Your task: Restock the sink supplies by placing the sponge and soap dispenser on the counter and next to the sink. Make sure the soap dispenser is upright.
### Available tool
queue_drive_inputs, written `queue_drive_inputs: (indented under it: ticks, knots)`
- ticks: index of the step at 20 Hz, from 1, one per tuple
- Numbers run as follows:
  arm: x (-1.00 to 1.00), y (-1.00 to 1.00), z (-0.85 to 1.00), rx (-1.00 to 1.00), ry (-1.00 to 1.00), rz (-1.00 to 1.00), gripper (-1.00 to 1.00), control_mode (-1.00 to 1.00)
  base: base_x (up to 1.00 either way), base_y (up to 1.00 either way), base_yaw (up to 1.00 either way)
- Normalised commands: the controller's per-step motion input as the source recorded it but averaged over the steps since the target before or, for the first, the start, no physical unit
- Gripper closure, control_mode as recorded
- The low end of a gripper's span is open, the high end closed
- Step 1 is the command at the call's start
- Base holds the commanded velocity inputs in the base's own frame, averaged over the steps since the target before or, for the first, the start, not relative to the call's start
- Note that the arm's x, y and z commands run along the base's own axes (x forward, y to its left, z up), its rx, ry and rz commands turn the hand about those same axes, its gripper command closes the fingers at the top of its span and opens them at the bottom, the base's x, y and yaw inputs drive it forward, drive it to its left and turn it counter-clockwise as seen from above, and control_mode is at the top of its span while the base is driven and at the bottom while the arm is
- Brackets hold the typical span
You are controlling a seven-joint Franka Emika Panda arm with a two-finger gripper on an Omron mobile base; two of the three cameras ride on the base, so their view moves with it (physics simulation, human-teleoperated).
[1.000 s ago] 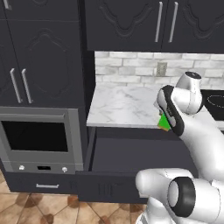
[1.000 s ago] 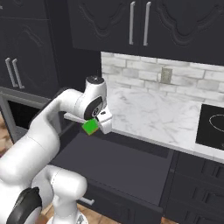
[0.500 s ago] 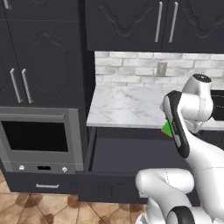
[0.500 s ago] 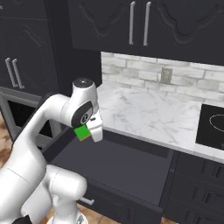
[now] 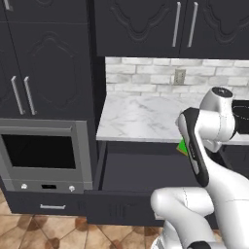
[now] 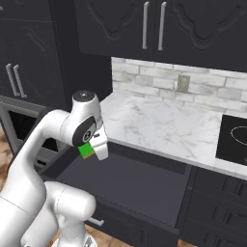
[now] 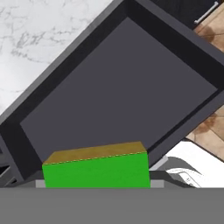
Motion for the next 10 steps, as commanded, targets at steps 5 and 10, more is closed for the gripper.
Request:
queue_drive_inputs:
  ticks: [5,10]
  knots:
    - [0.0,0.01,0.0,0.0,0.0,-0.01,1.0,-1.0,0.0,0.0,0.0]
    - [-0.02,0.0,0.0,0.0,0.0,-0.07,1.0,1.0,-0.13,0.0,-0.27]
